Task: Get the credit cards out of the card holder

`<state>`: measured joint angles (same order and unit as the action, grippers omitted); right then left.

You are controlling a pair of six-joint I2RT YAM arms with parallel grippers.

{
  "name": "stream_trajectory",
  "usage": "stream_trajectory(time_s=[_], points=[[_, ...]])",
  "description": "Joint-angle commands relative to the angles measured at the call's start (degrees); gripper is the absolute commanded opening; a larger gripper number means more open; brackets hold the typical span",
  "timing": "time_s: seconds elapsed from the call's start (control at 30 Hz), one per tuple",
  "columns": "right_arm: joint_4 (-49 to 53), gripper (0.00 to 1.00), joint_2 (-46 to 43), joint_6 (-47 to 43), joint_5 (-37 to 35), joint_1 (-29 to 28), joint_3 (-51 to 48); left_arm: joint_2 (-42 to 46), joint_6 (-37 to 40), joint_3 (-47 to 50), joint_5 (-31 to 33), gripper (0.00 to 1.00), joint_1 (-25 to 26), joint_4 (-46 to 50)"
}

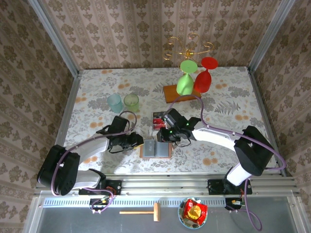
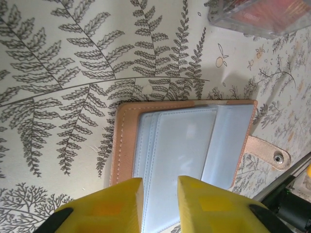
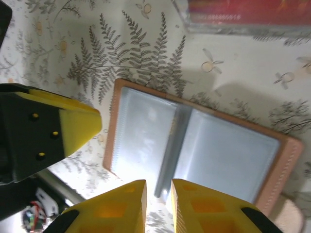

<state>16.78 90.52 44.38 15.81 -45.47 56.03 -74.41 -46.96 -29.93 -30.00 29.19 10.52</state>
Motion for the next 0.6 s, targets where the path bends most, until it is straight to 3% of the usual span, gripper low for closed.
stream_trajectory(time_s=[0.0, 0.17, 0.57], points=[[-4.7, 0.21, 1.4, 7.0, 5.2, 0.1, -1.2, -1.1, -0.6, -0.3, -0.8, 0.17, 0.2, 1.2], [-6.8, 0.20, 4.7, 10.8, 7.1, -0.1, -0.7, -2.6, -0.5, 1.3, -2.3, 0.07, 0.3, -0.7], [-5.8, 0.24, 12.1, 11.9, 9.0, -2.2, 4.3, -4.7, -0.3, 3.7, -2.4, 0.04, 0.2, -1.8]])
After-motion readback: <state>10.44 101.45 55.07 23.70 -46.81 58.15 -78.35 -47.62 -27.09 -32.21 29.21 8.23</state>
